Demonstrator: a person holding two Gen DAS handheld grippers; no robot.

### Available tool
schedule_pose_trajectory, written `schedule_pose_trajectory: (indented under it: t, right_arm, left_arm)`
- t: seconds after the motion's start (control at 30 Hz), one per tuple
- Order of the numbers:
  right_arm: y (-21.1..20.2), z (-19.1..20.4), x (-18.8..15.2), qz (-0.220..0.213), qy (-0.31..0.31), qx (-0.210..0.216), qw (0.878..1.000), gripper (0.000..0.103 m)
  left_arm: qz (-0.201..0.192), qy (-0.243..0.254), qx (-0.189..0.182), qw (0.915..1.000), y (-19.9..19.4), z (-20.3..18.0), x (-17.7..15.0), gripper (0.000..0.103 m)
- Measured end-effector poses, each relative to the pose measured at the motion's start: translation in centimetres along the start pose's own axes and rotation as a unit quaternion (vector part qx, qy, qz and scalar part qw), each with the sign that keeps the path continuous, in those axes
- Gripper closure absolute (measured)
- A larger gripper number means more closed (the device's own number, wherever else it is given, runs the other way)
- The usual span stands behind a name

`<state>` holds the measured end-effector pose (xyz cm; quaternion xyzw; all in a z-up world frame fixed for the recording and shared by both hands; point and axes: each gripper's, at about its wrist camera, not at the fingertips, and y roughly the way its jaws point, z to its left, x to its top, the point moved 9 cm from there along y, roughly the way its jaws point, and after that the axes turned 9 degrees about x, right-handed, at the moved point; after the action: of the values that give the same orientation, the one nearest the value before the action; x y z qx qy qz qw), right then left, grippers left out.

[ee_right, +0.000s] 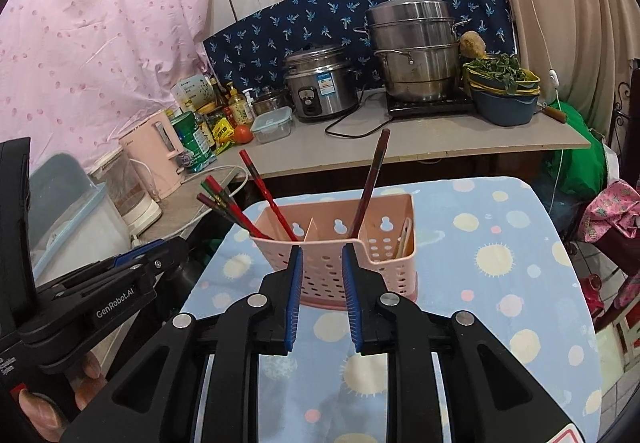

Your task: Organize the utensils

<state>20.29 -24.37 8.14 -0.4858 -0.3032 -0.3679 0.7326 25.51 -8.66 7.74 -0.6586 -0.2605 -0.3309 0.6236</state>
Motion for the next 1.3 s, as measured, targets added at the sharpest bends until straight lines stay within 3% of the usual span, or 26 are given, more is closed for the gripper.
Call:
schedule_pose_trajectory:
  t: [0.33,0.57,0.7,1.3]
  right_arm:
    - [-0.4,0.8,-3.6,0.025,-0.032,-0.029,0.999,0.075]
    - [-0.7,0.8,-5.3,0.037,-0.037,-0.039,0.998,0.075]
    - [-0.7,0.5,-6.5,0.045,-0.037,-0.047,0.997,0.075]
    - [-1.5,-0.8,-9.8,0.060,-0.039,-0.073,0.995,0.075]
  left_arm:
    - [0.020,-0.005,0.017,0.9996,-0.1,1.7,-3.2,0.079]
    - [0.033,-0.002,0.034,0.9989,0.2,2.7,-5.2,0.078]
    - [0.037,0.006,0.047,0.9982,0.1,2.9,-6.5,0.072]
    - [0.053,0.030,0.090,0.9941,0.4,3.2,-10.4,0.068]
